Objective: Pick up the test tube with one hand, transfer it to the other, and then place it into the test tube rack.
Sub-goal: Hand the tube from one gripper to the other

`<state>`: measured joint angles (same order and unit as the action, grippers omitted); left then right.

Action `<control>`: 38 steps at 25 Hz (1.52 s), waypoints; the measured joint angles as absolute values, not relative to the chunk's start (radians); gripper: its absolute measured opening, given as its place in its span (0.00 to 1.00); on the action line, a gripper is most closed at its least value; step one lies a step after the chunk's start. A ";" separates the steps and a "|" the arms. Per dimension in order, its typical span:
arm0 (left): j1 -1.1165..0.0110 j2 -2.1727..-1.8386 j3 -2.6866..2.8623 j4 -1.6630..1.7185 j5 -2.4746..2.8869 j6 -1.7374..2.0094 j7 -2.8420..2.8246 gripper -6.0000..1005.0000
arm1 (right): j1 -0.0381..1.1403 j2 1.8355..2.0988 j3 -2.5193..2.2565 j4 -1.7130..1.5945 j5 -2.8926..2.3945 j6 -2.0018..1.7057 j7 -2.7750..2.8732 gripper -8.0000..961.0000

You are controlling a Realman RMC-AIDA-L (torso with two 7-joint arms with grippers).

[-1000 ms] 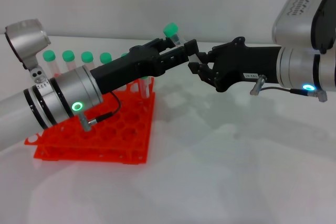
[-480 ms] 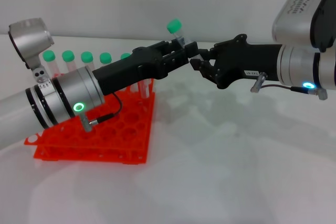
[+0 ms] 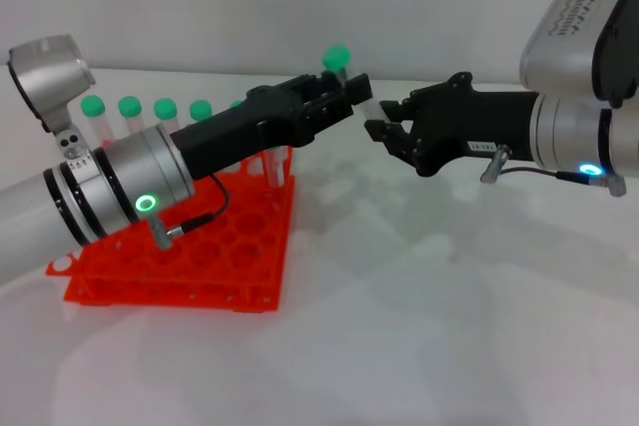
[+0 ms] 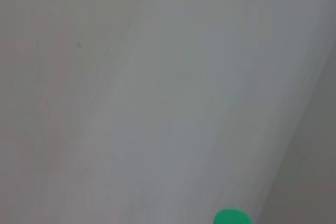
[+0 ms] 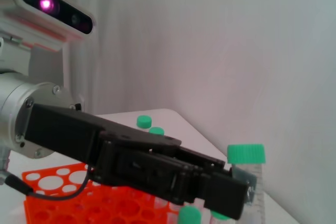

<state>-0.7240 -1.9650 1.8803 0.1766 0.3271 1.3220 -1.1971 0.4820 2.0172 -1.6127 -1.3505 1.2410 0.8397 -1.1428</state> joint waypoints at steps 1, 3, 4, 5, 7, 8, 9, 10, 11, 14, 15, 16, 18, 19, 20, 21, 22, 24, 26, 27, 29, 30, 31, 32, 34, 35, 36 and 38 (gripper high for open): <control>-0.724 -1.965 1.880 0.177 0.326 1.322 -1.197 0.47 | 0.482 2.017 -1.614 -1.350 1.240 0.841 -1.145 0.20; -0.723 -1.965 1.880 0.176 0.322 1.322 -1.198 0.48 | 0.481 2.017 -1.616 -1.350 1.240 0.842 -1.151 0.20; -0.722 -1.965 1.879 0.176 0.321 1.322 -1.199 0.48 | 0.480 2.017 -1.618 -1.350 1.240 0.842 -1.155 0.20; -0.722 -1.964 1.876 0.175 0.321 1.322 -1.200 0.48 | 0.479 2.017 -1.620 -1.350 1.241 0.843 -1.160 0.20; -0.721 -1.964 1.873 0.173 0.321 1.322 -1.201 0.47 | 0.477 2.017 -1.621 -1.351 1.242 0.843 -1.164 0.20; -0.721 -1.964 1.873 0.173 0.321 1.322 -1.201 0.47 | 0.477 2.017 -1.621 -1.351 1.242 0.843 -1.164 0.20; -0.716 -1.963 1.868 0.173 0.320 1.322 -1.201 0.47 | 0.476 2.017 -1.623 -1.354 1.240 0.843 -1.166 0.20; -0.716 -1.963 1.868 0.173 0.320 1.322 -1.201 0.46 | 0.476 2.017 -1.623 -1.354 1.239 0.843 -1.166 0.20; -0.714 -1.963 1.867 0.175 0.320 1.322 -1.200 0.46 | 0.476 2.017 -1.624 -1.355 1.238 0.842 -1.166 0.20; -0.714 -1.962 1.867 0.176 0.321 1.321 -1.203 0.43 | 0.476 2.017 -1.627 -1.355 1.238 0.841 -1.168 0.20; -0.715 -1.962 1.867 0.176 0.322 1.320 -1.205 0.40 | 0.476 2.017 -1.631 -1.355 1.238 0.841 -1.169 0.20; -0.716 -1.962 1.867 0.176 0.323 1.319 -1.206 0.37 | 0.477 2.017 -1.634 -1.356 1.236 0.840 -1.169 0.20; -0.719 -1.962 1.866 0.176 0.327 1.317 -1.206 0.31 | 0.480 2.017 -1.637 -1.357 1.234 0.838 -1.169 0.20; -0.720 -1.962 1.866 0.176 0.327 1.317 -1.206 0.30 | 0.481 2.017 -1.637 -1.357 1.234 0.838 -1.169 0.20; -0.722 -1.962 1.866 0.176 0.329 1.316 -1.206 0.29 | 0.481 2.017 -1.638 -1.357 1.234 0.837 -1.169 0.20; -0.722 -1.962 1.866 0.177 0.329 1.316 -1.206 0.28 | 0.481 2.017 -1.638 -1.357 1.234 0.837 -1.169 0.20; -0.722 -1.962 1.866 0.177 0.332 1.316 -1.206 0.27 | 0.482 2.017 -1.638 -1.358 1.234 0.836 -1.170 0.20; -0.722 -1.962 1.867 0.176 0.333 1.316 -1.206 0.25 | 0.482 2.018 -1.638 -1.360 1.234 0.834 -1.175 0.20; -0.722 -1.962 1.867 0.176 0.333 1.316 -1.206 0.25 | 0.480 2.019 -1.639 -1.360 1.235 0.828 -1.180 0.21; -0.722 -1.962 1.867 0.176 0.332 1.315 -1.206 0.24 | 0.480 2.019 -1.639 -1.360 1.235 0.826 -1.181 0.21; -0.720 -1.962 1.867 0.177 0.330 1.315 -1.206 0.23 | 0.480 2.019 -1.638 -1.355 1.238 0.816 -1.181 0.22; -0.720 -1.962 1.867 0.177 0.328 1.315 -1.206 0.23 | 0.481 2.019 -1.636 -1.353 1.240 0.812 -1.181 0.22; -0.719 -1.962 1.867 0.176 0.328 1.315 -1.206 0.23 | 0.481 2.019 -1.635 -1.352 1.240 0.811 -1.181 0.22; -0.719 -1.962 1.867 0.176 0.327 1.315 -1.205 0.22 | 0.482 2.018 -1.634 -1.351 1.240 0.809 -1.182 0.22; -0.717 -1.962 1.867 0.176 0.326 1.315 -1.202 0.22 | 0.482 2.017 -1.633 -1.351 1.238 0.805 -1.182 0.23; -0.717 -1.962 1.867 0.176 0.326 1.315 -1.201 0.21 | 0.482 2.017 -1.633 -1.351 1.238 0.803 -1.182 0.23; -0.716 -1.962 1.867 0.176 0.326 1.315 -1.199 0.21 | 0.480 2.017 -1.632 -1.351 1.237 0.796 -1.182 0.23; -0.714 -1.962 1.867 0.176 0.326 1.315 -1.197 0.21 | 0.474 2.016 -1.630 -1.351 1.240 0.778 -1.178 0.24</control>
<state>-0.7142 -1.9616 1.8672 0.1757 0.3256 1.3148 -1.1974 0.4741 2.0163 -1.6298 -1.3510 1.2400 0.7785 -1.1779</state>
